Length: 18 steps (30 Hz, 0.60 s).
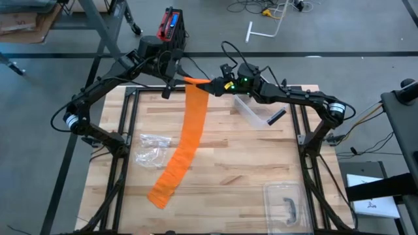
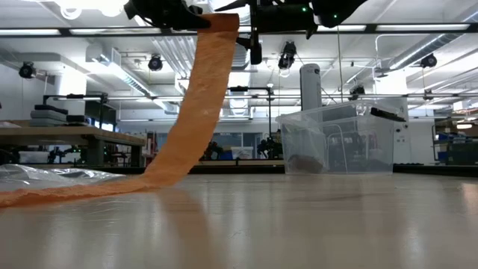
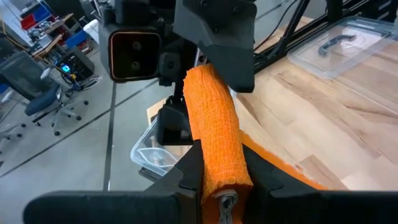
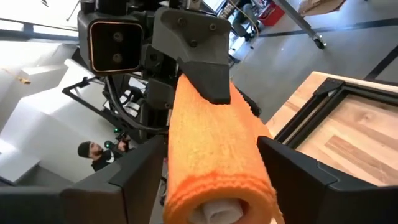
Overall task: Roll bandage
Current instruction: Roll the orange bandage on the table
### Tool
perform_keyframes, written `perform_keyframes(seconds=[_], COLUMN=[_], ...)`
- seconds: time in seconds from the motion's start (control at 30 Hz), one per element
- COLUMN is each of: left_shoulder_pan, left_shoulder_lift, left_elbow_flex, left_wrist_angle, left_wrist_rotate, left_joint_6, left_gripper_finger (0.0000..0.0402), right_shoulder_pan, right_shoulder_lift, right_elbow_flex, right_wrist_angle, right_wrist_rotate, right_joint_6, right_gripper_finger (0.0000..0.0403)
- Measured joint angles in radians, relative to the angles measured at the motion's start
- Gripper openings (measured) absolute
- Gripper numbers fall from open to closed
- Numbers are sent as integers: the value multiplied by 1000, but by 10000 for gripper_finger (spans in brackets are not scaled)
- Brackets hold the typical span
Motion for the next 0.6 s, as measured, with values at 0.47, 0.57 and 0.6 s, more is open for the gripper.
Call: perform_keyframes(seconds=[0.47,0.57,0.6], left_shoulder_pan=[-5,-5,-5], left_shoulder_lift=[0,0,0], left_elbow_flex=[0,0,0], left_wrist_angle=[-4,-5,-5], left_wrist_rotate=[4,4,4], left_joint_6=[108,142,152], left_gripper_finger=[51,51,51], right_shoulder_pan=[0,0,0], right_shoulder_lift=[0,0,0], right_elbow_flex=[0,0,0], right_wrist_angle=[22,21,21], right_wrist_rotate=[2,5,5], right_joint_6=[46,46,46], right_gripper_finger=[231,224,222])
